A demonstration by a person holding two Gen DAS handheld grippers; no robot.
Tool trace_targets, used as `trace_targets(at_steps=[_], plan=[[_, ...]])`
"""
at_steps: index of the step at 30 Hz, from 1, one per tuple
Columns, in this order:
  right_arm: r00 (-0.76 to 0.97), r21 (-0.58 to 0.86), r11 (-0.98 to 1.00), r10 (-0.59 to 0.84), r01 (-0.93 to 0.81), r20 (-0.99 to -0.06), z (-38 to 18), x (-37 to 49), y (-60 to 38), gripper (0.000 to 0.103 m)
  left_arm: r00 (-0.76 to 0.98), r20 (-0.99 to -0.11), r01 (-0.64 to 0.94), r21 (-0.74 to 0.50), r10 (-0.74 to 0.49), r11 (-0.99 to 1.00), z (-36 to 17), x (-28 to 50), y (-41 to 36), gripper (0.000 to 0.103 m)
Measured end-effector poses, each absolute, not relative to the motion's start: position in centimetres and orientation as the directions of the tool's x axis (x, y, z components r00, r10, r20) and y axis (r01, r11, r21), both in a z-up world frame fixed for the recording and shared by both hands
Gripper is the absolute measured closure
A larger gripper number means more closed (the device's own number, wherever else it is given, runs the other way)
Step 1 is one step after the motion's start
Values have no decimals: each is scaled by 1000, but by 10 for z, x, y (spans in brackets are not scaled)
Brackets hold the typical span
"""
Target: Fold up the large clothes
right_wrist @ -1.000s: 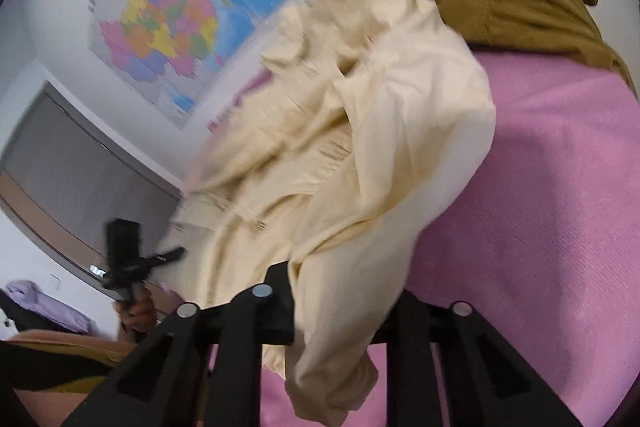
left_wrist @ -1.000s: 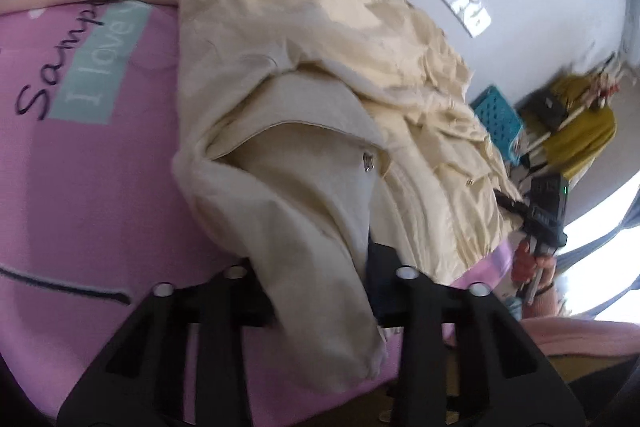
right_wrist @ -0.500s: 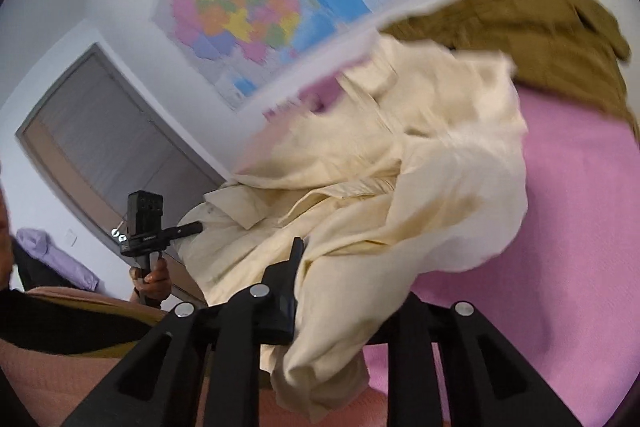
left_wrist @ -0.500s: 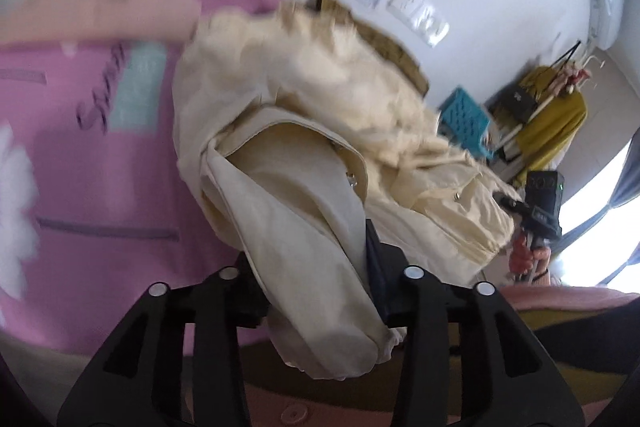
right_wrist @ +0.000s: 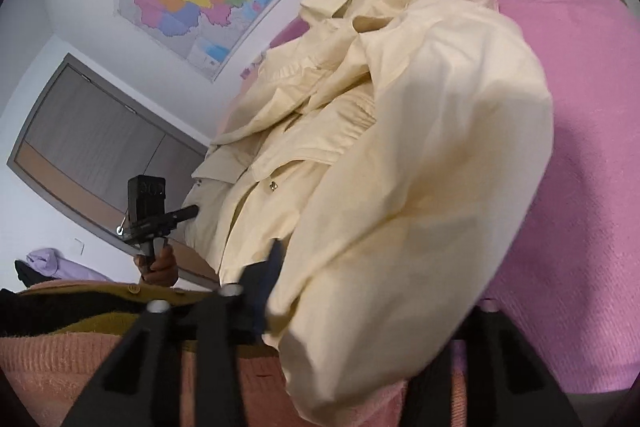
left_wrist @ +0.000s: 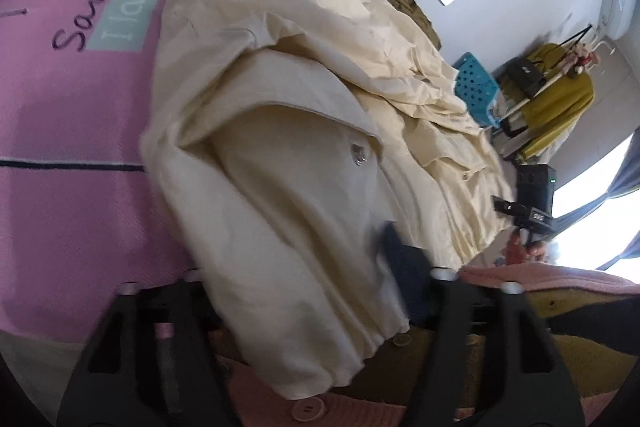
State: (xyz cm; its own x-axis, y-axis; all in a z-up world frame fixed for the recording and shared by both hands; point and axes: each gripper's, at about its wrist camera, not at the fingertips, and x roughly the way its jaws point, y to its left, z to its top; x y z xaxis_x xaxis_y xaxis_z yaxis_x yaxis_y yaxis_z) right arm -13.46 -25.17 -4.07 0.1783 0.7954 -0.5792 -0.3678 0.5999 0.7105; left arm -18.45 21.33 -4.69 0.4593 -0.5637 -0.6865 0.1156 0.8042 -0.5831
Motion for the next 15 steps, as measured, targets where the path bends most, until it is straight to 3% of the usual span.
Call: trace_targets(at_steps=[2, 15], plan=[[193, 709, 597, 798, -375, -571, -36, -136, -252, 80, 473, -681, 110, -584, -559, 804, -44, -186, 219, 67], [244, 712, 554, 832, -432, -499, -8, -137, -257, 85, 516, -674, 137, -545, -529, 827, -17, -188, 219, 73]])
